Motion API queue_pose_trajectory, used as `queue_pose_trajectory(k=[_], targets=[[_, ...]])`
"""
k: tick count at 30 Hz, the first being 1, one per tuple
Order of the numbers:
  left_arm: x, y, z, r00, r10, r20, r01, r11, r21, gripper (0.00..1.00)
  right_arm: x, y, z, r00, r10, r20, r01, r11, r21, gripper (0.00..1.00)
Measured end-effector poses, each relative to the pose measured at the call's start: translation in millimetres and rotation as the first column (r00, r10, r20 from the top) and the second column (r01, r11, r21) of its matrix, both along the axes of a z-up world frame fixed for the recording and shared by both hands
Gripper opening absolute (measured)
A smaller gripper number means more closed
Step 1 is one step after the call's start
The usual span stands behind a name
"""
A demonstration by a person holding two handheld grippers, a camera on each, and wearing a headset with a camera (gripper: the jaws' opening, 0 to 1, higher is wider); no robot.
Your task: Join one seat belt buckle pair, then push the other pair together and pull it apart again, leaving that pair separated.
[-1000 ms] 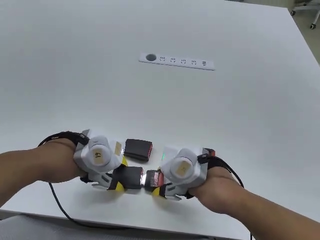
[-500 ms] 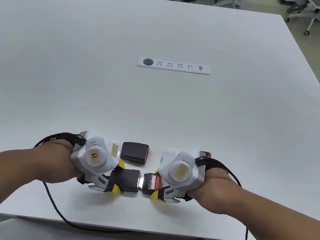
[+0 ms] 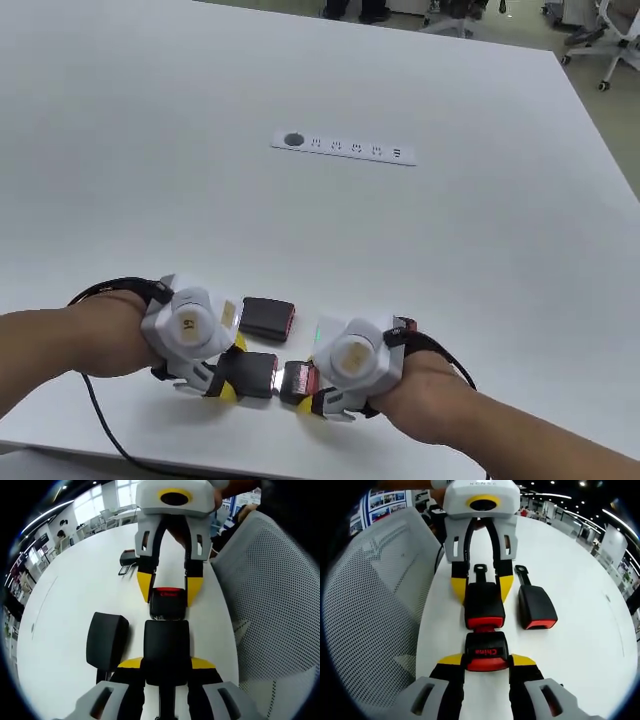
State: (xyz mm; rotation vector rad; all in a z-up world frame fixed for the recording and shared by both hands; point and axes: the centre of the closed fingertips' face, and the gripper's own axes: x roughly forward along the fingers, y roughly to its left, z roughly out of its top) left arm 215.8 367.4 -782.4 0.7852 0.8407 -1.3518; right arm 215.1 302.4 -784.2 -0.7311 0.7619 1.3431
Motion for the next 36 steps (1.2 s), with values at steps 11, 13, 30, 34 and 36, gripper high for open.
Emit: queue_pose_trajectory(k=[11, 13, 30, 34, 36], targets=[[0.2, 1.6, -0.9, 1.000, -0.002, -0.001, 0.002, 1.000, 0.012, 0.33, -4.0, -1.1, 5.8, 1.000, 0.002, 0.000, -0.002, 1.000, 0.000, 0.30], [0.4, 1.9, -1.2, 1.000, -0.001, -0.001, 0.001, 1.000, 0.011, 0.33, -2.0, -1.5, 4.5, 1.000, -0.002, -0.002, 0.002, 1.000, 0.001, 0.31], [-0.5, 0.4, 2.4, 1.000, 0.005, 0.004, -0.005, 1.000, 0.022, 0.33, -2.3, -2.3, 4.8, 1.000, -0.008, -0.024, 0.008, 1.000, 0.001, 0.32], [-0.8, 0.6, 2.3, 1.000, 0.006, 0.001, -0.006, 1.000, 0.015, 0.33, -5.7, -1.4, 6.5, 1.000, -0.004, -0.021, 0.004, 1.000, 0.004, 0.32], [-1.1, 0.2, 2.3, 1.000, 0.004, 0.001, -0.004, 1.000, 0.013, 0.34, -2.5, -1.8, 6.1, 1.000, -0.004, -0.020, 0.005, 1.000, 0.004, 0.32]])
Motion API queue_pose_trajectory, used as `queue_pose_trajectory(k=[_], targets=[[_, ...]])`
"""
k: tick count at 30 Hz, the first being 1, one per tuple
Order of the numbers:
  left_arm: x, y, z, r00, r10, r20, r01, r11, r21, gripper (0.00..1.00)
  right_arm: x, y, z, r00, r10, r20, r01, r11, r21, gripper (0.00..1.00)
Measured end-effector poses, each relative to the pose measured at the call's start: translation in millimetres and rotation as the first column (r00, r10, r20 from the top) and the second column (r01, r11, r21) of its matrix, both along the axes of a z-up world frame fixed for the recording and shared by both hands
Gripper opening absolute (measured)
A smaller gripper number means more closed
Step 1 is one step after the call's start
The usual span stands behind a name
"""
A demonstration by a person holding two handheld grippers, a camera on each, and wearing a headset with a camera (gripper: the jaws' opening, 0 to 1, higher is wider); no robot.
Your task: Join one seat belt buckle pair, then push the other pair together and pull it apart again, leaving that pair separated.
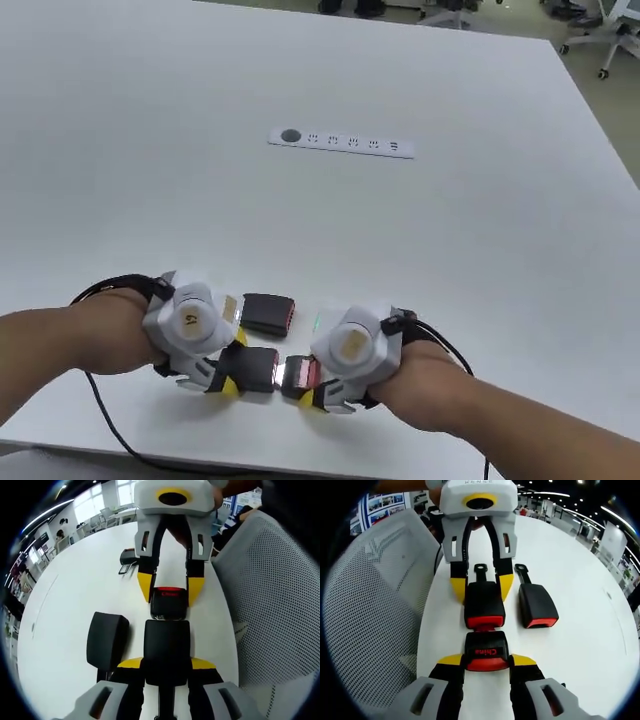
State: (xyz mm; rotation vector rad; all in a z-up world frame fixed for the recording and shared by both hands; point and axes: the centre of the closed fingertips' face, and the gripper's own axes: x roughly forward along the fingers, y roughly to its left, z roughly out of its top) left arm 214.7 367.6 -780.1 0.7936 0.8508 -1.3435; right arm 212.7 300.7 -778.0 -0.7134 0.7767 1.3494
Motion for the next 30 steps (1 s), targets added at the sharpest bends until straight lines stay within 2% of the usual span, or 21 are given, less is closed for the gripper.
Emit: queue_pose_trajectory(k=[7, 11, 16, 18, 22, 24, 25, 28, 30], targets=[[-0.4, -2.5, 0.2, 1.000, -0.005, -0.006, 0.005, 1.000, 0.025, 0.34, -1.7, -1.7, -0.7, 1.000, -0.004, -0.004, 0.004, 1.000, -0.011, 0.32], [0.4, -2.0, -0.3, 1.000, 0.016, -0.011, -0.015, 0.999, 0.042, 0.35, -3.1, -2.7, -1.4, 1.000, -0.003, -0.007, 0.003, 1.000, -0.016, 0.33], [-2.5, 2.7, 0.1, 1.000, 0.027, -0.016, -0.026, 0.998, 0.061, 0.38, -2.8, -5.9, -0.2, 1.000, -0.026, -0.008, 0.026, 1.000, -0.006, 0.38], [-2.9, 3.7, 4.4, 0.999, 0.032, -0.010, -0.031, 0.998, 0.056, 0.38, -2.0, -5.3, 3.4, 0.999, -0.035, -0.011, 0.035, 0.999, 0.009, 0.37], [-0.4, 1.6, 22.0, 0.998, 0.057, -0.002, -0.057, 0.998, 0.018, 0.37, -3.4, -10.4, 12.3, 0.999, -0.044, -0.004, 0.044, 0.999, 0.026, 0.36], [0.4, 1.3, 30.3, 0.999, 0.041, 0.016, -0.041, 0.999, 0.022, 0.37, -1.2, -14.2, 16.4, 0.999, -0.049, 0.003, 0.049, 0.998, 0.030, 0.36], [0.5, 1.3, 31.9, 0.999, 0.041, 0.016, -0.041, 0.999, 0.022, 0.37, -0.8, -15.3, 17.7, 0.999, -0.051, 0.004, 0.051, 0.998, 0.031, 0.36], [6.8, -1.7, 41.7, 0.999, 0.048, 0.010, -0.048, 0.999, -0.011, 0.37, 6.0, -23.8, 26.6, 0.997, -0.072, 0.018, 0.071, 0.997, 0.040, 0.35], [12.9, -5.0, 46.9, 0.998, 0.053, 0.024, -0.052, 0.998, -0.018, 0.38, 12.8, -32.7, 30.6, 0.996, -0.083, 0.036, 0.082, 0.996, 0.037, 0.34]])
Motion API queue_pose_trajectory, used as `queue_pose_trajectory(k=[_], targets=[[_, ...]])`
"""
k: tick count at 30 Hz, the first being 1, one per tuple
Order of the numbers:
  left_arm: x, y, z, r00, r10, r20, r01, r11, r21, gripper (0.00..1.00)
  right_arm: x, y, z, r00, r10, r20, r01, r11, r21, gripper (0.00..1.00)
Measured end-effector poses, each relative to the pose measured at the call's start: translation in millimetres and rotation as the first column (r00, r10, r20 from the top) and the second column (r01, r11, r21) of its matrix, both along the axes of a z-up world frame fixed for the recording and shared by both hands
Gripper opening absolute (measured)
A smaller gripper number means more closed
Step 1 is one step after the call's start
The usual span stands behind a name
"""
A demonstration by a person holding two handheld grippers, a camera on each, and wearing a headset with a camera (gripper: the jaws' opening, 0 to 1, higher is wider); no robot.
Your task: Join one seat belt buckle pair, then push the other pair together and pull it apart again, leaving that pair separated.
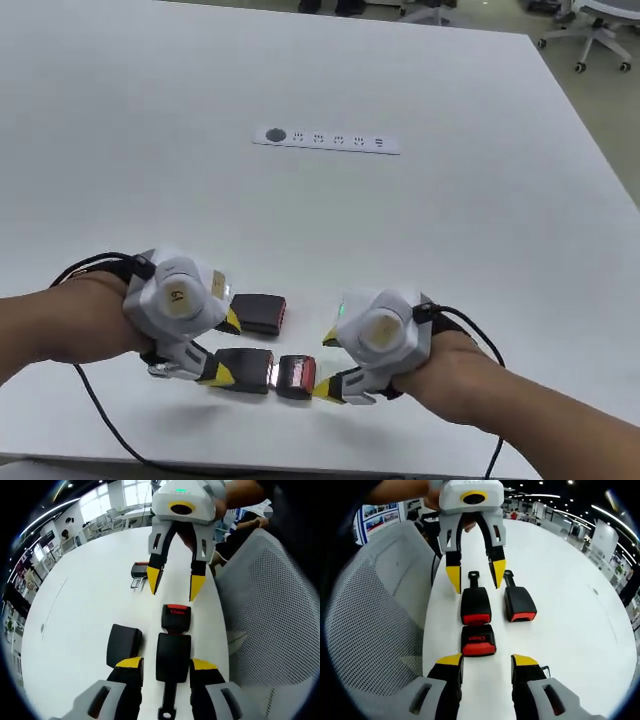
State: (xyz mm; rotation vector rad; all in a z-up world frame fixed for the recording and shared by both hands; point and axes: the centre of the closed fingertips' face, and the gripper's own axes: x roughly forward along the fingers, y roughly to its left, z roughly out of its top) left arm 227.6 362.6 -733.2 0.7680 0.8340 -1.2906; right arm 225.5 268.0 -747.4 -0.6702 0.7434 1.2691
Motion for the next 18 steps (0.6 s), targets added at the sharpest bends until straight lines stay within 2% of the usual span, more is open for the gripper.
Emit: queue_pose_trajectory(k=[3, 6, 10, 12, 13, 15, 16, 18], targets=[[13.0, -0.9, 2.8, 1.000, 0.013, 0.022, -0.013, 1.000, -0.003, 0.39, 13.8, -13.8, -0.5, 0.999, -0.027, 0.019, 0.027, 1.000, -0.008, 0.34], [31.0, 0.6, 0.9, 0.999, 0.030, 0.045, -0.030, 1.000, 0.000, 0.40, 27.6, -30.8, 1.4, 0.998, -0.058, 0.032, 0.059, 0.998, -0.017, 0.33], [38.2, -6.3, -0.8, 0.998, -0.006, 0.062, 0.005, 1.000, 0.015, 0.37, 45.3, -52.6, -3.3, 0.995, -0.072, 0.064, 0.075, 0.996, -0.051, 0.33], [44.5, -7.7, -2.6, 0.997, -0.026, 0.076, 0.024, 0.999, 0.029, 0.39, 48.5, -61.9, 3.8, 0.994, -0.088, 0.067, 0.092, 0.994, -0.054, 0.33], [48.7, -7.9, -3.4, 0.996, -0.032, 0.082, 0.029, 0.999, 0.035, 0.41, 56.1, -67.2, -0.3, 0.993, -0.097, 0.072, 0.101, 0.993, -0.057, 0.33], [56.2, -7.0, -7.4, 0.995, -0.038, 0.090, 0.034, 0.998, 0.043, 0.43, 64.2, -75.5, 1.4, 0.990, -0.115, 0.082, 0.120, 0.991, -0.060, 0.33], [54.8, -9.0, -7.5, 0.995, -0.041, 0.092, 0.037, 0.998, 0.051, 0.44, 66.7, -78.1, 1.6, 0.989, -0.120, 0.083, 0.125, 0.990, -0.060, 0.33], [60.4, -7.9, -9.8, 0.994, -0.050, 0.097, 0.045, 0.997, 0.059, 0.45, 73.5, -85.1, -0.7, 0.988, -0.132, 0.085, 0.138, 0.988, -0.065, 0.33]])
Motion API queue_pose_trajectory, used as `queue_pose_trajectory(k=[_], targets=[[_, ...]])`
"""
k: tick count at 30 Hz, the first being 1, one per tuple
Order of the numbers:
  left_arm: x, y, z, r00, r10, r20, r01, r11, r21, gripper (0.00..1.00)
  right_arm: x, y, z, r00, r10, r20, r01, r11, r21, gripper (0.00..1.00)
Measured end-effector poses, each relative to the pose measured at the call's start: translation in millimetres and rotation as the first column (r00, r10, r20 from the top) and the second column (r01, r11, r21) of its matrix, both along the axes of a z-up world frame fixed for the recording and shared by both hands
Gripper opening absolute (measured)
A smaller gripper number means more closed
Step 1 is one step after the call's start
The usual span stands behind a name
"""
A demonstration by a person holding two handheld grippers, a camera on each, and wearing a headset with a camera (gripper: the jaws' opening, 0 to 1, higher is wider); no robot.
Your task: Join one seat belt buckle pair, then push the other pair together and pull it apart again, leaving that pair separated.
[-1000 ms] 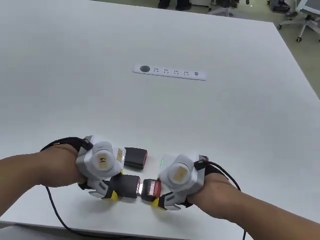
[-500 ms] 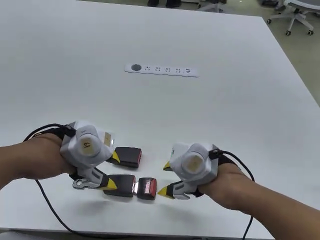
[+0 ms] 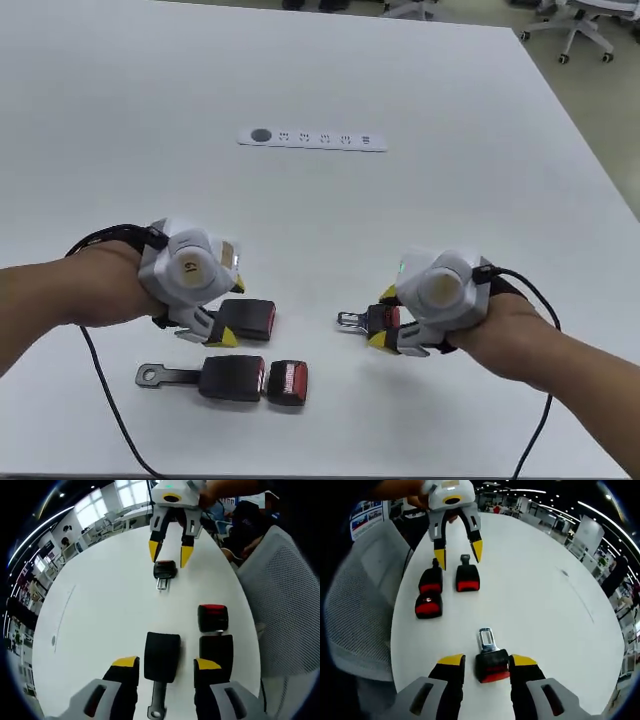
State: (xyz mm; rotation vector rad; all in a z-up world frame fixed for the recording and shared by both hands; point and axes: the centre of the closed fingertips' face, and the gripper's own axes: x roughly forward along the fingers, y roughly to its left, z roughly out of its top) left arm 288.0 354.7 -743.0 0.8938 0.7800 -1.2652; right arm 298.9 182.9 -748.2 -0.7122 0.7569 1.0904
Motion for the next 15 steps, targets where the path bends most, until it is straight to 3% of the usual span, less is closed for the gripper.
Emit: queue_pose_trajectory(k=[9, 15], targets=[[12.3, 4.6, -17.6, 1.000, -0.016, -0.010, 0.016, 1.000, 0.027, 0.46, 2.8, -7.2, -18.4, 0.999, 0.038, -0.031, -0.039, 0.998, -0.047, 0.34], [12.1, 8.9, -31.2, 0.999, -0.014, -0.038, 0.015, 0.999, 0.037, 0.43, -0.5, -3.6, -30.7, 0.994, 0.092, -0.063, -0.096, 0.993, -0.068, 0.36]])
